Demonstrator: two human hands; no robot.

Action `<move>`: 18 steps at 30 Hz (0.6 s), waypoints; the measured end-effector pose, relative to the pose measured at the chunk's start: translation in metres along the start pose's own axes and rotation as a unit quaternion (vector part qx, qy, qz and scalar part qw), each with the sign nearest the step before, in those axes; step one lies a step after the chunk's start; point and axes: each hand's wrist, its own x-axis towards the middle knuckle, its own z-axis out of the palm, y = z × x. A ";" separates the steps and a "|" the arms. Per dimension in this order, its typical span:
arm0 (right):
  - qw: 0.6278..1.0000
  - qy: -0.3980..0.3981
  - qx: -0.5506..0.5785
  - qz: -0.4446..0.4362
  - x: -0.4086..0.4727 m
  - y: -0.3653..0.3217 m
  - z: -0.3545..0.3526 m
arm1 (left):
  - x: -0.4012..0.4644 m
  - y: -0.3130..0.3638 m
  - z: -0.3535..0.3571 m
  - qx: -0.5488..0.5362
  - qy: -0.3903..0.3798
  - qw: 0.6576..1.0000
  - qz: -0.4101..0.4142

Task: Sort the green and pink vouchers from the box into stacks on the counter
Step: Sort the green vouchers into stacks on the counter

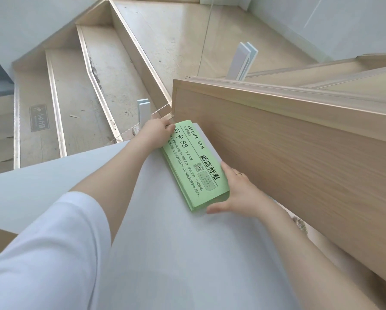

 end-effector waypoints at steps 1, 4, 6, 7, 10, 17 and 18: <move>1.000 0.009 0.027 0.011 -0.003 0.000 0.002 | -0.001 -0.001 0.000 0.015 -0.005 1.000 0.008; 0.982 0.096 0.157 0.045 -0.010 0.007 0.011 | -0.014 -0.006 0.012 0.027 0.034 0.998 0.034; 0.976 0.147 0.152 0.059 -0.016 0.017 0.020 | -0.031 -0.004 0.022 0.030 0.061 0.997 0.039; 0.974 0.169 0.137 0.063 -0.022 0.022 0.025 | -0.040 -0.002 0.027 0.038 0.064 0.997 0.034; 0.963 0.219 0.134 0.078 -0.041 0.038 0.041 | -0.071 0.012 0.034 0.082 0.054 0.995 -0.002; 0.857 0.230 0.423 0.184 -0.071 0.073 0.042 | -0.151 0.042 0.058 0.002 -0.012 0.989 -0.146; 0.850 0.219 0.447 0.175 -0.076 0.076 0.039 | -0.160 0.045 0.059 -0.042 -0.026 0.986 -0.159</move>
